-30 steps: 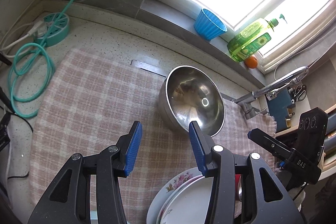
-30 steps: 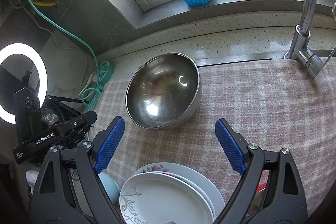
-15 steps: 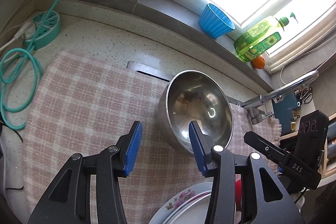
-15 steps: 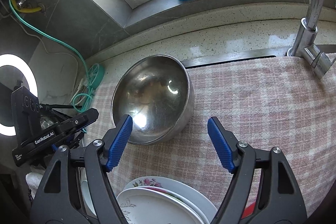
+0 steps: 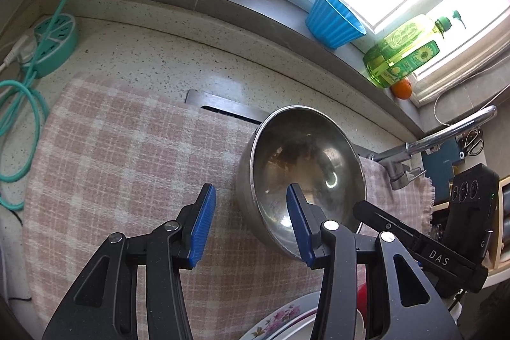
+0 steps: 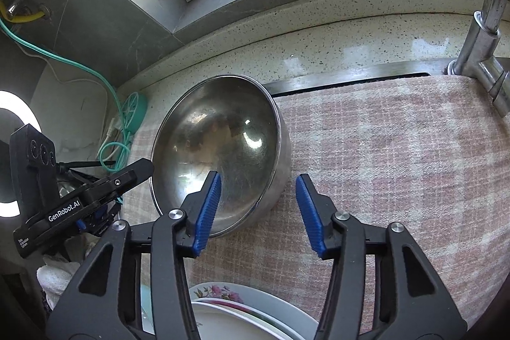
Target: Organize plates and bowls
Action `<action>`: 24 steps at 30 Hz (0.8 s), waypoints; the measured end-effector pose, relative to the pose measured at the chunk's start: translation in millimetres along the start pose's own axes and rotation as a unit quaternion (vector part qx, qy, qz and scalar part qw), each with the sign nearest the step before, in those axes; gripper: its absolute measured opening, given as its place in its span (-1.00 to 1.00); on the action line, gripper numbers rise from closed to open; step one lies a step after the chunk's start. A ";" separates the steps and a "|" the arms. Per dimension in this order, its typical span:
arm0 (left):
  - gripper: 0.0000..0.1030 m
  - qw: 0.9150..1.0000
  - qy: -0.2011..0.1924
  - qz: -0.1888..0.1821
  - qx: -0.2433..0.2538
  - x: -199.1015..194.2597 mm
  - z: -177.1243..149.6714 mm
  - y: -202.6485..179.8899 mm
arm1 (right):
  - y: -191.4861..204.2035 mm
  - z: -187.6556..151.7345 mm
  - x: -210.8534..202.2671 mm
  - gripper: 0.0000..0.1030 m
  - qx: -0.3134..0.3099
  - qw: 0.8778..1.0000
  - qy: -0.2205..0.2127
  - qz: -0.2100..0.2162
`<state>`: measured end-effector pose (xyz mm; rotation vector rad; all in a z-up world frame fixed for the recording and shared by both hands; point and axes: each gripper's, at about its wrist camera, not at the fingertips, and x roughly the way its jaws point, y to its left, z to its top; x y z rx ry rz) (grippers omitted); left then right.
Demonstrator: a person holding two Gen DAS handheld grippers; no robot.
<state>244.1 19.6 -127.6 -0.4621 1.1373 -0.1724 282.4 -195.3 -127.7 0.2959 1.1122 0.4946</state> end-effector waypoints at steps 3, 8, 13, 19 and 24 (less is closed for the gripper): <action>-0.14 1.000 0.009 0.002 0.004 7.4 1.2 -0.9 | 1.1 1.2 5.7 -0.17 -0.005 1.000 0.007 -0.003; -0.35 1.000 0.022 0.001 0.018 16.9 0.9 -5.2 | 2.2 1.3 11.9 -0.37 -0.015 1.000 0.015 -0.013; -0.50 0.999 0.024 0.004 0.028 19.1 -2.9 -10.4 | 2.3 2.1 12.8 -0.53 -0.024 0.999 0.018 -0.022; -0.50 0.999 0.022 0.008 0.031 12.8 -8.3 -9.3 | 7.1 -2.5 11.8 -0.54 -0.030 0.999 0.018 -0.024; -0.50 1.000 0.013 0.006 0.022 -4.2 -17.1 -2.8 | 18.1 -13.2 6.5 -0.54 -0.041 0.999 0.021 -0.014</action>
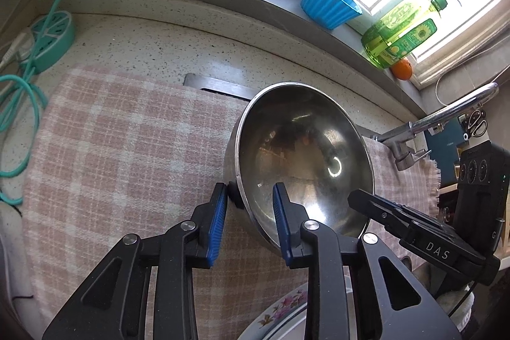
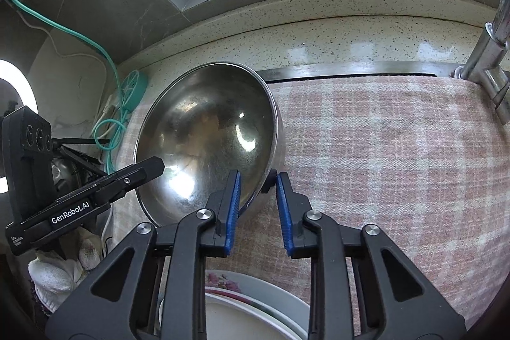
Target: Organize plates and bowls
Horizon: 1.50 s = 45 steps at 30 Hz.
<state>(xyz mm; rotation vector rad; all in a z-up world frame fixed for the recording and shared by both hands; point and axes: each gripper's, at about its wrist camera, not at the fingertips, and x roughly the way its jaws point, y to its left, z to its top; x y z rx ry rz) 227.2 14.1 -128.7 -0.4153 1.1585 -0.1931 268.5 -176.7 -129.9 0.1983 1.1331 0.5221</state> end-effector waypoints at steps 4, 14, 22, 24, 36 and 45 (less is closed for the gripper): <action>-0.50 1.000 -0.007 0.000 -0.002 -16.7 -10.6 4.8 | 13.4 -9.7 -4.0 -0.54 -0.012 1.000 0.007 0.013; -0.50 1.000 -0.016 0.005 -0.024 -47.0 -50.2 29.2 | 47.7 -41.6 -0.7 -0.54 -0.050 0.998 0.031 0.033; -0.50 0.999 -0.018 0.014 -0.046 -53.5 -68.2 45.9 | 68.3 -59.0 11.6 -0.54 -0.068 0.996 0.047 0.035; -0.50 0.999 -0.018 0.015 -0.049 -53.3 -71.2 48.6 | 70.6 -61.6 15.2 -0.54 -0.071 0.996 0.051 0.035; -0.50 0.998 -0.015 0.026 -0.060 -47.9 -82.1 58.4 | 76.0 -70.6 20.0 -0.54 -0.086 0.995 0.051 0.030; -0.45 0.998 -0.018 0.033 -0.059 -52.8 -85.2 58.0 | 78.0 -71.0 11.8 -0.30 -0.097 0.994 0.036 0.026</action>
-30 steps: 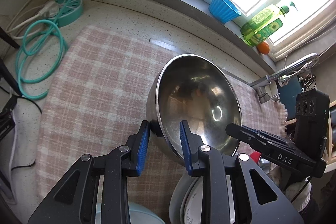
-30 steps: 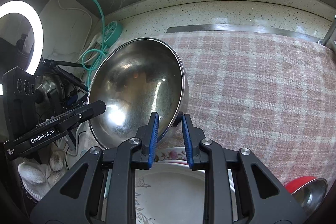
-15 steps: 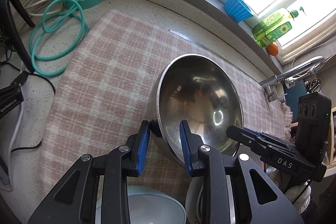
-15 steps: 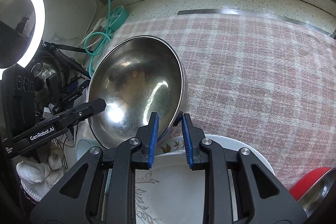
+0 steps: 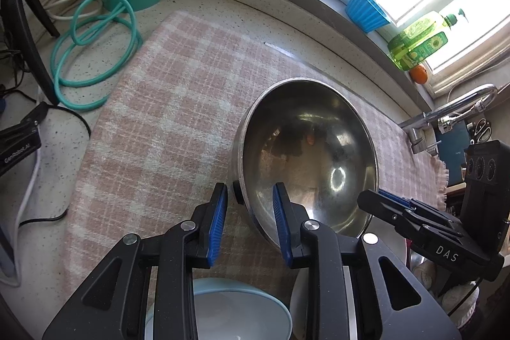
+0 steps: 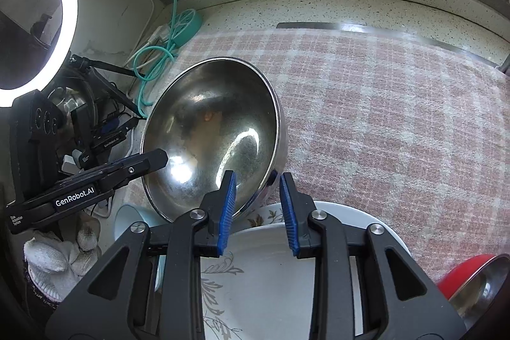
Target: Organize plates and bowls
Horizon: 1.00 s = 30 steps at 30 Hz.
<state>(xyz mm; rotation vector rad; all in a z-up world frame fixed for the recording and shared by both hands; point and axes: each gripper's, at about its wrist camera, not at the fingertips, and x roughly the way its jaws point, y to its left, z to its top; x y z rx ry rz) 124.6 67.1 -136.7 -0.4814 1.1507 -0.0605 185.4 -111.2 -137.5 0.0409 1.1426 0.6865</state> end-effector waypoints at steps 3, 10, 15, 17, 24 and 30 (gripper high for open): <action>-0.43 1.000 -0.005 0.004 0.002 -5.5 -0.7 -0.3 | -0.2 -0.6 -10.1 0.17 0.000 1.000 -0.015 0.000; -0.42 0.999 -0.032 0.009 0.012 -27.8 -4.2 -4.4 | -4.4 -5.8 -41.8 0.46 0.008 0.999 -0.046 0.013; -0.42 0.998 -0.049 0.006 0.026 -43.7 -12.2 -14.0 | -6.2 -18.5 -70.2 0.49 -0.003 0.997 -0.072 0.006; -0.41 0.998 -0.055 0.004 0.033 -49.0 -16.9 -20.6 | -9.7 -24.6 -82.9 0.60 -0.008 0.997 -0.082 0.002; -0.09 0.996 -0.072 -0.026 0.051 -63.5 -36.7 -48.9 | -29.8 -47.1 -130.3 0.79 -0.010 0.994 -0.111 -0.016; 0.06 0.993 -0.079 -0.043 0.076 -64.6 -54.6 -82.7 | -55.5 -65.9 -162.3 0.84 -0.008 0.991 -0.124 -0.037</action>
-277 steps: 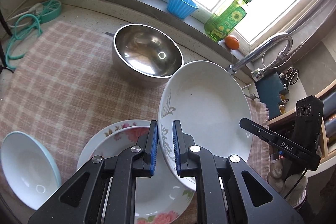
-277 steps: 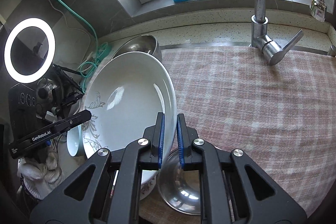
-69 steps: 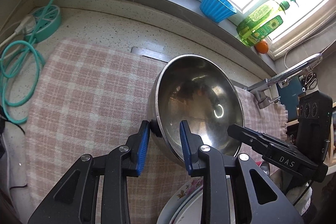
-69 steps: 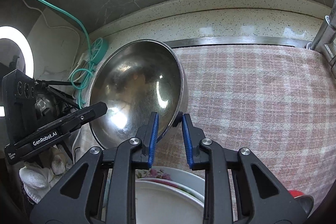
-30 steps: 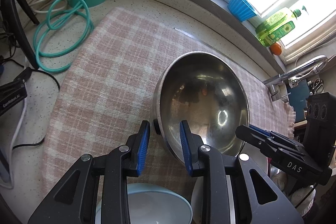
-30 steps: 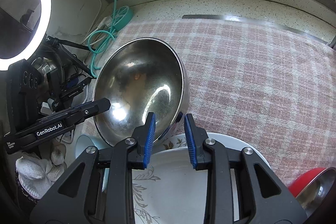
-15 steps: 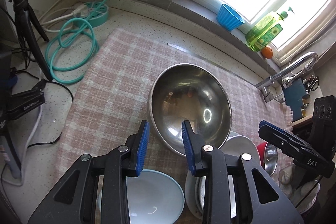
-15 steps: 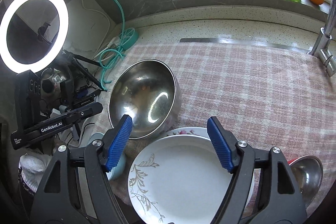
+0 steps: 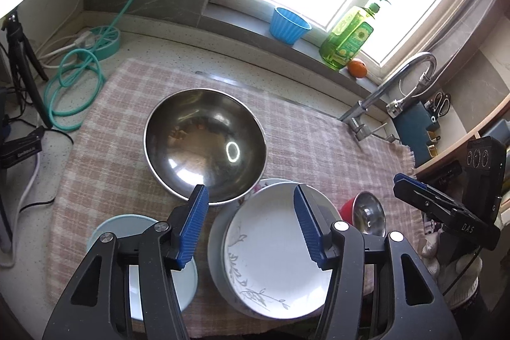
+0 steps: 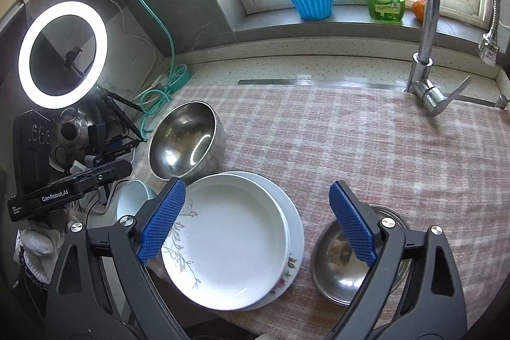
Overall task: Organize plates and bowls
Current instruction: 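Move the left gripper to the red-sided steel bowl and grip its rim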
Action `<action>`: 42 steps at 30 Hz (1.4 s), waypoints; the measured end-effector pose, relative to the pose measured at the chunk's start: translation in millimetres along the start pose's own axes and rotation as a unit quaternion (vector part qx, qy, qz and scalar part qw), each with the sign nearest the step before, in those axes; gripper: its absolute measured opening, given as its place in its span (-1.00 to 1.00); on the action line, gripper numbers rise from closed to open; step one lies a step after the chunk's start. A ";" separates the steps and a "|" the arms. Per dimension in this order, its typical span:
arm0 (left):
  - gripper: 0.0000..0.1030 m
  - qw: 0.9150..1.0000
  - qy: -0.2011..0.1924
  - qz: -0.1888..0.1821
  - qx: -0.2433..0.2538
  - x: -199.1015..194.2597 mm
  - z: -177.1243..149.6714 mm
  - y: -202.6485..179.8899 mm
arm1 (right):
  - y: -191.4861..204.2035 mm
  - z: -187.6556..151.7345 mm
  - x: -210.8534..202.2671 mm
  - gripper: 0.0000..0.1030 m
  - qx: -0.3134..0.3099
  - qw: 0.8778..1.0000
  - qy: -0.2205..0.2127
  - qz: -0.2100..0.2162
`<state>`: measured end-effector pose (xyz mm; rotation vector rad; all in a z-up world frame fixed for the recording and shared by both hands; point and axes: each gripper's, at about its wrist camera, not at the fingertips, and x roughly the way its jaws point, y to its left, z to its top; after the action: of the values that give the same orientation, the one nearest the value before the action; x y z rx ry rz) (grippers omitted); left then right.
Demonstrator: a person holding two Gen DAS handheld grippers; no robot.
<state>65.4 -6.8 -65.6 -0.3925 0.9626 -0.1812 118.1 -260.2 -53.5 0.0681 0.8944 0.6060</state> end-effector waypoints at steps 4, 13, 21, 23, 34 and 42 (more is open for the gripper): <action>0.06 1.000 0.010 -0.013 0.013 9.1 -10.8 -21.4 | -27.3 -9.0 -16.7 0.89 0.026 1.000 -0.011 -0.012; 0.06 0.997 0.040 -0.039 0.045 35.5 -32.8 -71.9 | -92.4 -34.4 -39.0 0.89 0.087 0.996 -0.009 -0.037; 0.06 0.993 0.061 -0.057 0.088 57.4 -46.9 -113.9 | -128.0 -55.0 -43.5 0.89 0.110 0.993 0.004 -0.047; 0.06 0.991 0.065 -0.059 0.099 63.5 -48.9 -122.0 | -133.1 -60.3 -44.2 0.89 0.116 0.992 0.007 -0.044; 0.06 0.985 0.087 -0.051 0.139 101.3 -48.1 -151.4 | -152.6 -91.3 -32.2 0.89 0.150 0.987 0.030 -0.036; -0.05 0.981 0.126 -0.052 0.138 130.6 -44.6 -155.1 | -155.5 -99.8 -17.6 0.63 0.168 0.985 0.043 -0.018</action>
<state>105.6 -201.5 -125.2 -0.1661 1.1481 -0.4625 107.7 -417.6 -151.3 0.3302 1.0734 0.4220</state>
